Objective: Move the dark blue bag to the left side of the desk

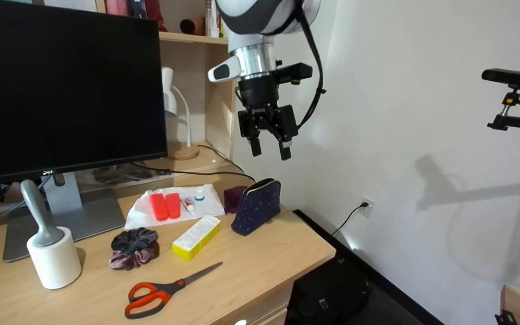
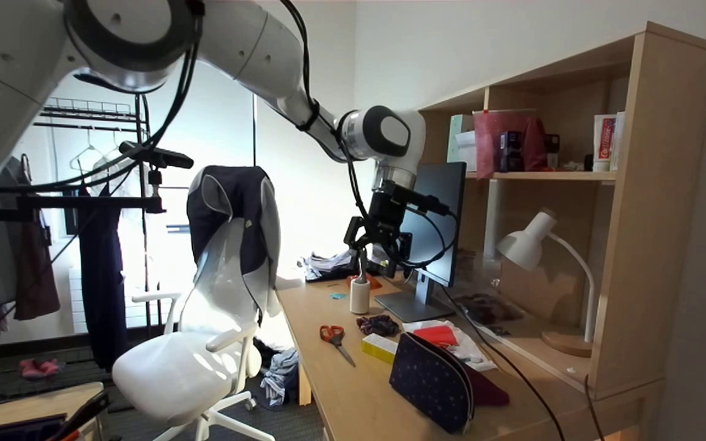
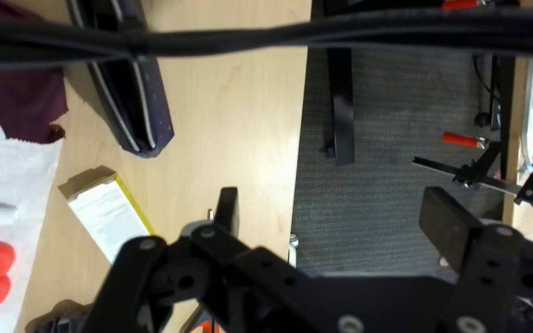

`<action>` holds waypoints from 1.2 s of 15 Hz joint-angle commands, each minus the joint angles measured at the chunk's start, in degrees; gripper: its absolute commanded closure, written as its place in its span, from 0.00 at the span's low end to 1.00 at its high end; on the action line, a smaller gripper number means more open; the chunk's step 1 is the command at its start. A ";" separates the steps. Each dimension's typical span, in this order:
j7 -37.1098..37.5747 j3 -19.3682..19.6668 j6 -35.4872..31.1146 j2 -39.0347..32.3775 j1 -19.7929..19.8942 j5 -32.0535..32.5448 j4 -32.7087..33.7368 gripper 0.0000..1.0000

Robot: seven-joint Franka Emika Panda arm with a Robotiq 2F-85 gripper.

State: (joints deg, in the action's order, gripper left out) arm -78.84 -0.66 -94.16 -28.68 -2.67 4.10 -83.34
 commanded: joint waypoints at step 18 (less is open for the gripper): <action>-3.07 -1.03 -32.21 -9.25 5.74 7.99 -3.50 0.00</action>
State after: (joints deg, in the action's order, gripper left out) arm -80.58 -0.54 -116.86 -37.45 0.51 11.84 -83.37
